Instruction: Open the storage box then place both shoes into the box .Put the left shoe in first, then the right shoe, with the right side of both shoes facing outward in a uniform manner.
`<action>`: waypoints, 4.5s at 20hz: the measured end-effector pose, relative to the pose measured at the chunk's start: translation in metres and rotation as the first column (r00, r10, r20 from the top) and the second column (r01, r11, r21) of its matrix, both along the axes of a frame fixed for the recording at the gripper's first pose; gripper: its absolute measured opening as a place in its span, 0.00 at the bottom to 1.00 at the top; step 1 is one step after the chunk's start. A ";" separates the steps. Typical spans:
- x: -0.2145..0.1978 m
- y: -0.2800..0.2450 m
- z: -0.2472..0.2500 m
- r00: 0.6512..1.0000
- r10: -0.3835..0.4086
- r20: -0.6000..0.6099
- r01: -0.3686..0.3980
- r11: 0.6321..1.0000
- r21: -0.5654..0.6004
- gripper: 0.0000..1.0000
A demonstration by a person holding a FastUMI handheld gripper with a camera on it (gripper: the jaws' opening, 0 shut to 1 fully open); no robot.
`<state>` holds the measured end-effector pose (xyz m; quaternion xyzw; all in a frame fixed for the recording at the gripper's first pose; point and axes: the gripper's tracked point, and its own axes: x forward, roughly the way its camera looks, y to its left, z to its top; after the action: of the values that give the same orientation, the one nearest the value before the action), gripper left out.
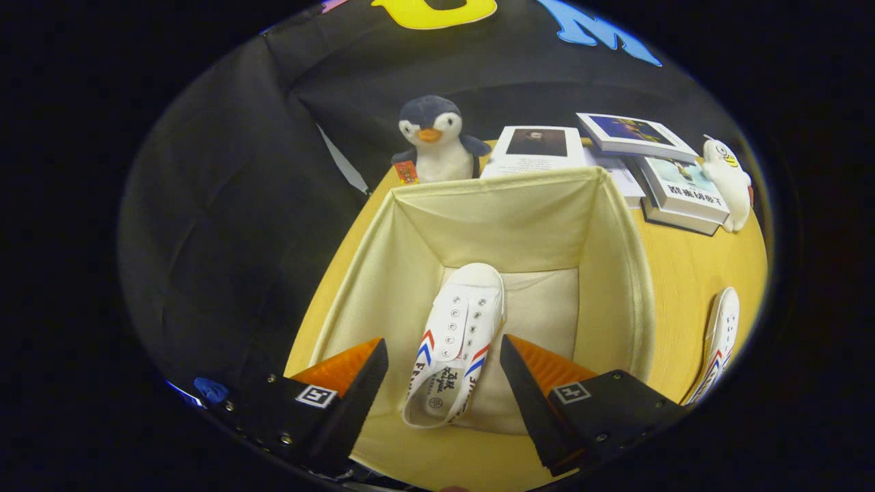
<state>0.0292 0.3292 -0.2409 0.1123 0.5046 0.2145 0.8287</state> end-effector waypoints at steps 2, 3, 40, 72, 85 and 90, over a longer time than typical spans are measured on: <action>0.007 -0.017 0.024 0.997 -0.007 0.080 0.007 1.000 0.003 0.97; 0.010 -0.028 0.034 0.993 -0.009 0.115 0.009 1.000 -0.005 0.98; -0.042 -0.404 -0.065 0.927 -0.375 -0.024 0.354 0.893 -0.279 0.98; -0.054 -0.388 -0.104 0.890 -0.418 -0.181 0.364 0.892 -0.268 0.01; -0.038 -0.317 -0.015 0.910 -0.372 -0.182 0.357 0.928 -0.110 0.01; -0.023 -0.287 0.015 0.931 -0.335 -0.147 0.324 0.941 -0.095 0.01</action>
<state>0.0065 0.0424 -0.2260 0.1835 0.5508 0.0451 0.8130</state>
